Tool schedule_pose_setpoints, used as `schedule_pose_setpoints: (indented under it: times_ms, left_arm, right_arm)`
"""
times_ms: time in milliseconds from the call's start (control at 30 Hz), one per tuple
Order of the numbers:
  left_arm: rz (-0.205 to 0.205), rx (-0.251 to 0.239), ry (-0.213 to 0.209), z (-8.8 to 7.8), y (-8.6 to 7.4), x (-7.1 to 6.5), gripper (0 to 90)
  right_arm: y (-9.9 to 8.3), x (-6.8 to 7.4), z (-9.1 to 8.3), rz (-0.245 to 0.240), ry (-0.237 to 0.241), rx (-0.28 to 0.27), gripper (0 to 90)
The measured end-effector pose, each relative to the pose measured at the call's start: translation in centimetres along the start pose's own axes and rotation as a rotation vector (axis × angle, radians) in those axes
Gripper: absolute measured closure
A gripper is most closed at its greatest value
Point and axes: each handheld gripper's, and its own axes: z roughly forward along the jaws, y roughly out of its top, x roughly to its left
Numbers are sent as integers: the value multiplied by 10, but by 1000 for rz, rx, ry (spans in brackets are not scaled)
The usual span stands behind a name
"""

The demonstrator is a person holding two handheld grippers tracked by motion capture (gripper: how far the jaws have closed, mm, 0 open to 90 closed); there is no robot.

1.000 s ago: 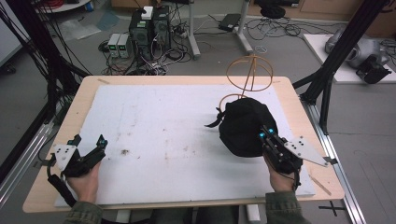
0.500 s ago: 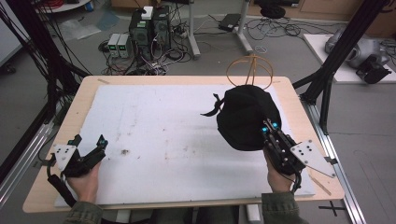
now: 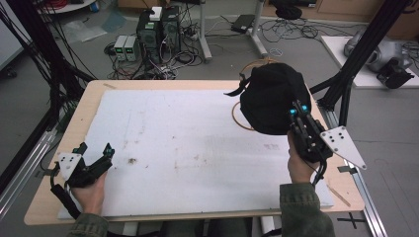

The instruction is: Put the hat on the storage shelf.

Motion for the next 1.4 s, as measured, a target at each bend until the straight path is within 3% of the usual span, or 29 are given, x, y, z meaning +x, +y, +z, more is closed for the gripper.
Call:
schedule_pose_setpoints:
  times_ms: [400, 533, 600, 733, 800, 900, 1133, 1400]
  left_arm:
    - [2, 5, 5, -5, -1, 6, 194]
    - [2, 6, 4, -5, -1, 6, 194]
    - [3, 6, 3, -5, -1, 6, 194]
    - [5, 7, 0, -5, -2, 5, 194]
    - [8, 10, -1, -5, -2, 5, 194]
    - [11, 20, -5, -5, -2, 5, 194]
    - [10, 26, -12, -8, -3, 4, 194]
    - [-3, 24, -8, -7, -4, 6, 195]
  right_arm:
    - [19, -17, 53, -12, -59, -26, 880]
    - [18, -19, 70, -3, -75, -32, 880]
    - [12, -22, 82, -24, -75, -38, 880]
    - [4, -21, 95, -6, -98, -29, 880]
    - [2, -23, 101, -40, -86, -40, 881]
    - [-3, -24, 108, -47, -91, -42, 881]
    - [-11, -34, 117, -33, -126, -48, 883]
    - [-6, -37, 138, -58, -153, -36, 883]
